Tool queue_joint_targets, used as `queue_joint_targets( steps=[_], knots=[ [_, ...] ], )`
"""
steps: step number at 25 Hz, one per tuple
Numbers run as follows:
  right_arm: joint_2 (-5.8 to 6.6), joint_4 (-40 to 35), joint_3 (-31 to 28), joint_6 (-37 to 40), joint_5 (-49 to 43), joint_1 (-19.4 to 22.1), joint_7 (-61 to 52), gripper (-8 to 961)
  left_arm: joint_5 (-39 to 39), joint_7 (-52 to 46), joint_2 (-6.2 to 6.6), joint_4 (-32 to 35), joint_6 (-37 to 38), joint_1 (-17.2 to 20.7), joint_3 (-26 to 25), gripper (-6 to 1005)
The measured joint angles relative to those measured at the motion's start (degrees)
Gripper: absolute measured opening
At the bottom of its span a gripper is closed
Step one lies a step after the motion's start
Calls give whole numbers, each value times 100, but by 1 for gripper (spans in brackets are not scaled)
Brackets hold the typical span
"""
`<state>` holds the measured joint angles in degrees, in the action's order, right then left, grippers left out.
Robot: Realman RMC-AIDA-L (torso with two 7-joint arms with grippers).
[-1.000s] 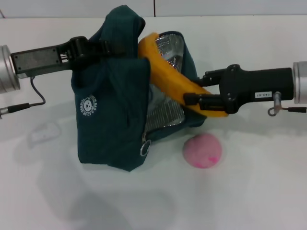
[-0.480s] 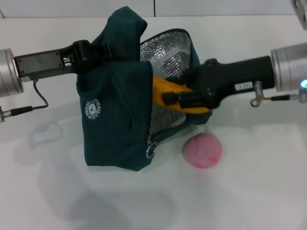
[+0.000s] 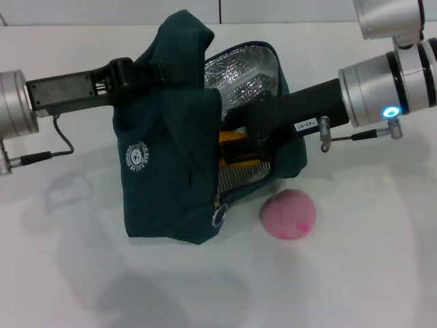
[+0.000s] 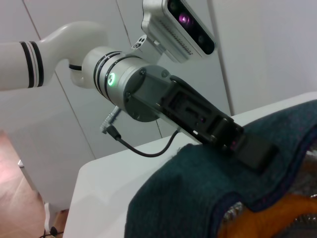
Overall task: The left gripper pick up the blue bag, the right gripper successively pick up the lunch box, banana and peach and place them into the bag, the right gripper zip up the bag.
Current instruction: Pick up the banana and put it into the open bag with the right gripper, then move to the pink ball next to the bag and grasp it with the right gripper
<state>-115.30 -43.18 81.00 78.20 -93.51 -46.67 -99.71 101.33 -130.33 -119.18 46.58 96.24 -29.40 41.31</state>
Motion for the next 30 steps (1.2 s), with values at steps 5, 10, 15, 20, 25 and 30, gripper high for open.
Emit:
queue_joint_targets(
  steps=[5,10,15,20,25,30],
  knots=[
    [13,-39,-150,-35,-1,110,-128,455,1,58,8,-4,0,39,0,30],
    [19,-78,-263,-37,-1,218,-109,497,1,70,9,-9,-1,43,0,30],
    [33,-184,-273,44,0,276,-24,622,0,70,9,-9,0,51,0,30],
    [85,-708,-865,428,26,764,74,681,11,110,9,-11,-33,71,-22,29],
    [73,-933,-2097,1194,68,1343,451,682,30,372,13,-210,-70,91,-28,30],
    [199,-899,-2421,1759,-85,1726,909,682,32,625,124,-666,-205,114,-52,29]
  ],
)
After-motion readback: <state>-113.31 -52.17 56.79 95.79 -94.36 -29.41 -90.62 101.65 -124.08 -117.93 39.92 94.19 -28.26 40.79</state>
